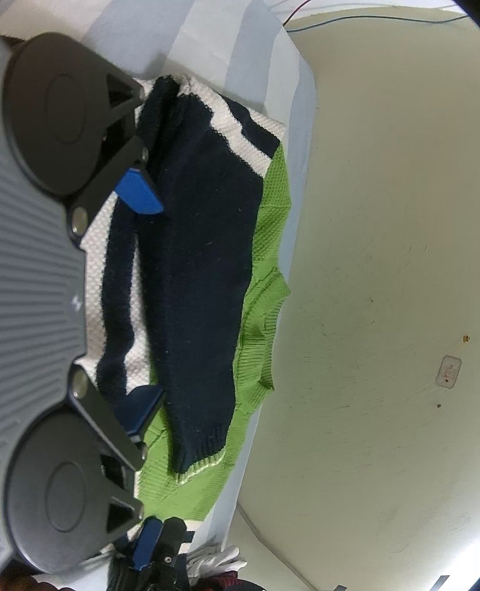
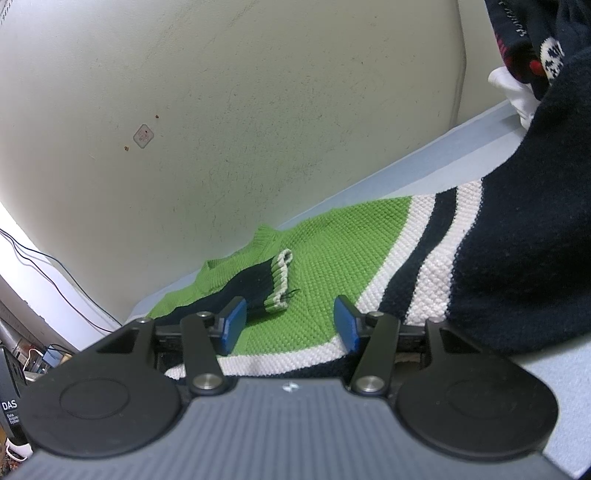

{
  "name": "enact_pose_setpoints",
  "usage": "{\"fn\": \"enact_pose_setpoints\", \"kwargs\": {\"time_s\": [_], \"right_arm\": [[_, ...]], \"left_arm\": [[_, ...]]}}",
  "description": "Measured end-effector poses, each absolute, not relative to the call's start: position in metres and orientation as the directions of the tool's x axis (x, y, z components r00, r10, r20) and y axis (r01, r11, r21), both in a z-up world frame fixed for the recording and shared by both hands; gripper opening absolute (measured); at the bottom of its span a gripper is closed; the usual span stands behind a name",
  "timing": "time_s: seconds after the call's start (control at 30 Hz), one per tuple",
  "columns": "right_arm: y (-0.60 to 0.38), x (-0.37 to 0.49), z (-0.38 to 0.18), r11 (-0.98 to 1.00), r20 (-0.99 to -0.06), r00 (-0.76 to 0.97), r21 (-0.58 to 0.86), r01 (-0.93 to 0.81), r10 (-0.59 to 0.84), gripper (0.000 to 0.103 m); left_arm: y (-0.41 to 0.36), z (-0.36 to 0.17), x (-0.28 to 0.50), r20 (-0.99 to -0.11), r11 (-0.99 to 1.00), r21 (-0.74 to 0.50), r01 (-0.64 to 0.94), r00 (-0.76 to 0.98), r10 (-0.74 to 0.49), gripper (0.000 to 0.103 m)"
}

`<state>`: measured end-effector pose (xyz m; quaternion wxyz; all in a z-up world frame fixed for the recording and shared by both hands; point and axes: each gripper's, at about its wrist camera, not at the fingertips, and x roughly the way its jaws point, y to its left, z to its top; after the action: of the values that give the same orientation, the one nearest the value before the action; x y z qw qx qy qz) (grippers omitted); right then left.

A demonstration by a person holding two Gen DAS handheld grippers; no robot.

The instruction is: Fold small clothes

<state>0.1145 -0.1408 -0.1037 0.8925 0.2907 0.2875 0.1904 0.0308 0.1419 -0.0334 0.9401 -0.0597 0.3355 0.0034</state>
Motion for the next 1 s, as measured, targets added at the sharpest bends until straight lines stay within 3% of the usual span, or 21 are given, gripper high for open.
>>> {"fn": "enact_pose_setpoints", "kwargs": {"time_s": [1.0], "right_arm": [[-0.1408,0.1144,-0.1041,0.759,-0.403,0.763,0.628,-0.172,0.506,0.057]], "left_arm": [[0.1397,-0.034,0.0309,-0.637,0.995,-0.09,-0.036,0.771,-0.029,0.103]]}}
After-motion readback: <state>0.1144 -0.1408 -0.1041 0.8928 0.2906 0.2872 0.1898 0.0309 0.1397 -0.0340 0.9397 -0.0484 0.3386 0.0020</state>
